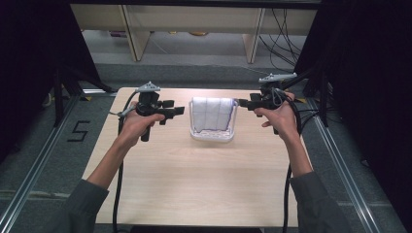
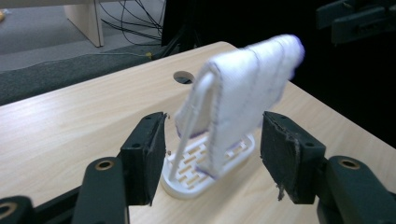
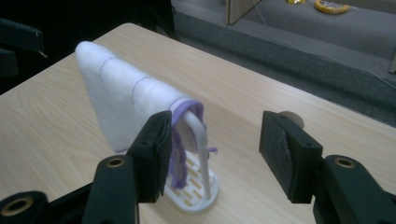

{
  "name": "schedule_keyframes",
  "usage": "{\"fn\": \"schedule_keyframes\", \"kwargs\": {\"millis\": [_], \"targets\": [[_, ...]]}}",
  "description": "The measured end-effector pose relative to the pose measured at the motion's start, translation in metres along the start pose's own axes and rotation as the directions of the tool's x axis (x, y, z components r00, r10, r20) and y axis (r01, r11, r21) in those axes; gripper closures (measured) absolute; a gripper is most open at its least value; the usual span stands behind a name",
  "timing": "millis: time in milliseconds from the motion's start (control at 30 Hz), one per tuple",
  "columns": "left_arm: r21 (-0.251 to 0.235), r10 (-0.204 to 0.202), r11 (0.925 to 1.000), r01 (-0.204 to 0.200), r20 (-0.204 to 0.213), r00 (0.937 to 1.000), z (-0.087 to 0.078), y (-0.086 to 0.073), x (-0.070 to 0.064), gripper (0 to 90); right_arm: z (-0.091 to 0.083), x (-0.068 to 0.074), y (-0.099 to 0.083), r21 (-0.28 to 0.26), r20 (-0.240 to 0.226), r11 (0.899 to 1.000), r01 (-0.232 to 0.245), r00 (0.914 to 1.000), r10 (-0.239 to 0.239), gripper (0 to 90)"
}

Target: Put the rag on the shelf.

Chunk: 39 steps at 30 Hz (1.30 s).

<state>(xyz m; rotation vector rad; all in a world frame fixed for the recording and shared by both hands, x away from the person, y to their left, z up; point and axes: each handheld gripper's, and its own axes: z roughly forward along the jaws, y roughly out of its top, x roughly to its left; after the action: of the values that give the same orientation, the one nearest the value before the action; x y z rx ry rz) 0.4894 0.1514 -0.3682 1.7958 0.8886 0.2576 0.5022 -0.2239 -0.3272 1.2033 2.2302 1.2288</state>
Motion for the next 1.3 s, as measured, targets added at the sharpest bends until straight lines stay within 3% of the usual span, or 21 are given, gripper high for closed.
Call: {"fn": "schedule_keyframes", "kwargs": {"millis": [100, 233, 500, 867, 967, 1000, 1100, 1133, 1267, 1300], "targets": [[0.003, 0.009, 1.0, -0.009, -0.001, 1.0, -0.002, -0.011, -0.006, 39.8, -0.003, 0.002, -0.007, -0.018, -0.001, 0.999, 0.026, 0.9997, -0.026, 43.2], [-0.001, 0.009, 1.0, -0.009, 0.012, 0.9999, -0.004, -0.023, -0.011, 38.9, -0.009, 0.008, -0.015, -0.028, -0.02, 1.0, 0.009, 0.9998, -0.01, 42.6], [0.013, 0.021, 0.9997, -0.022, 0.03, 0.9993, -0.011, -0.043, -0.025, 35.1, -0.014, 0.023, -0.034, -0.063, -0.058, 0.998, 0.025, 0.9979, -0.029, 41.4], [-0.002, 0.04, 0.9992, -0.04, 0.054, 0.9978, -0.022, -0.058, -0.038, 31.6, -0.016, 0.034, -0.059, -0.096, -0.079, 0.995, 0.029, 0.9962, -0.037, 40.4], [-0.005, 0.055, 0.9985, -0.055, 0.052, 0.9971, -0.024, -0.062, -0.041, 31.3, -0.018, 0.038, -0.064, -0.07, -0.087, 0.997, 0.018, 0.9959, -0.024, 40.2], [-0.001, 0.063, 0.998, -0.063, 0.044, 0.9971, -0.023, -0.063, -0.043, 31.3, -0.016, 0.037, -0.066, -0.083, -0.08, 0.996, 0.037, 0.9958, -0.044, 40.1], [0.008, 0.082, 0.9966, -0.082, 0.035, 0.996, -0.023, -0.066, -0.045, 30.7, -0.017, 0.04, -0.069, -0.068, -0.084, 0.998, 0.014, 0.9963, -0.02, 39.5], [0.01, 0.084, 0.9964, -0.085, 0.044, 0.9955, -0.023, -0.067, -0.046, 30.7, -0.016, 0.039, -0.071, -0.081, -0.084, 0.996, 0.041, 0.9953, -0.048, 38.9], [0.017, 0.091, 0.9956, -0.092, 0.037, 0.9951, -0.024, -0.072, -0.048, 29.6, -0.016, 0.042, -0.076, -0.071, -0.093, 0.997, 0.018, 0.9953, -0.025, 36.2], [0.018, 0.091, 0.9957, -0.091, 0.037, 0.9952, -0.024, -0.074, -0.048, 29.5, -0.014, 0.04, -0.077, -0.086, -0.091, 0.996, 0.034, 0.995, -0.041, 36.1]]}}
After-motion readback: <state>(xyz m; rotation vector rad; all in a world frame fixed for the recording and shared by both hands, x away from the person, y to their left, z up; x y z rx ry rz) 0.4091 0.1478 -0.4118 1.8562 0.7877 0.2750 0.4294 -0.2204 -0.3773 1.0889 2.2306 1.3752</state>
